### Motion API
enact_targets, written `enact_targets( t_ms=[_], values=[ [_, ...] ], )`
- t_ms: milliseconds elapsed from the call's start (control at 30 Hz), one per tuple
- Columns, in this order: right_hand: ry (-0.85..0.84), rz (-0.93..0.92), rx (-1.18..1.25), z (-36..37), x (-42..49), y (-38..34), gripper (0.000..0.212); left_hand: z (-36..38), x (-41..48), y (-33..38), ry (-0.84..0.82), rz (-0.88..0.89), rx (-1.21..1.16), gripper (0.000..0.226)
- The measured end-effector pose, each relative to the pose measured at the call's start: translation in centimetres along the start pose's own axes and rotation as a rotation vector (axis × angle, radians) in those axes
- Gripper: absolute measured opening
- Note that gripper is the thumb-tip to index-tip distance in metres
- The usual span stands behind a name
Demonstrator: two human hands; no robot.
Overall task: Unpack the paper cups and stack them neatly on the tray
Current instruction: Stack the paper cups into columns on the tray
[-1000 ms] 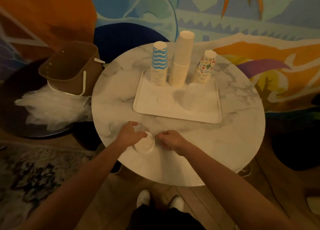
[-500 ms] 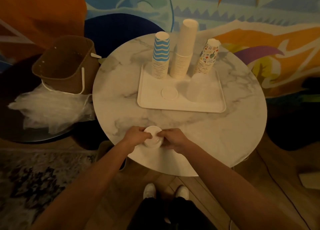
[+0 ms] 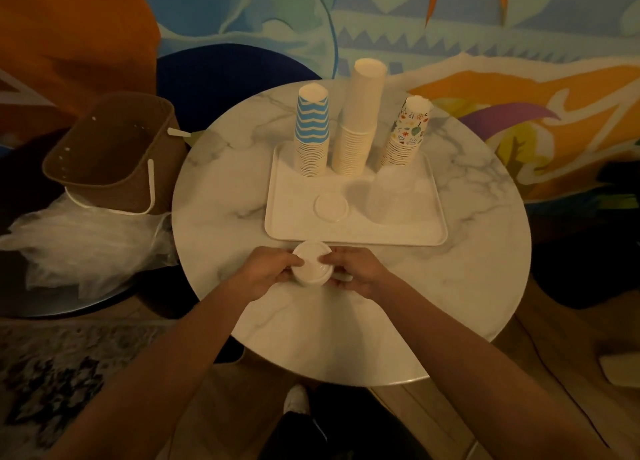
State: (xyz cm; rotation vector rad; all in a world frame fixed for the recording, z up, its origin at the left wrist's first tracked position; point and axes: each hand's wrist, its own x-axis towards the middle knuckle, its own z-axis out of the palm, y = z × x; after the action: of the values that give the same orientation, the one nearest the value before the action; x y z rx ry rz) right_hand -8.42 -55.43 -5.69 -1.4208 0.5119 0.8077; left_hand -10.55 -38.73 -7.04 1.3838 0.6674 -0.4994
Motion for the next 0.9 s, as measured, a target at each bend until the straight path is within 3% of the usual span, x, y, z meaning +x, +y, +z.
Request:
enact_targets(
  t_ms=[233,567,900],
  values=[
    [0.082,-0.126,0.096,-2.1,3.1,-3.9,0.028,2.5,3.4,5.1,-0.041,0.021,-0.01,0.03],
    [0.335,-0.361,-0.311,-1.4,7.1,-6.6,0.03,5.1,9.1,8.3,0.159,0.126,0.096,0.035],
    [0.386,-0.308,-0.54,-0.5,9.7,-6.4,0.035,5.0,11.0,8.3,0.189,0.124,0.287,0.033]
  ],
)
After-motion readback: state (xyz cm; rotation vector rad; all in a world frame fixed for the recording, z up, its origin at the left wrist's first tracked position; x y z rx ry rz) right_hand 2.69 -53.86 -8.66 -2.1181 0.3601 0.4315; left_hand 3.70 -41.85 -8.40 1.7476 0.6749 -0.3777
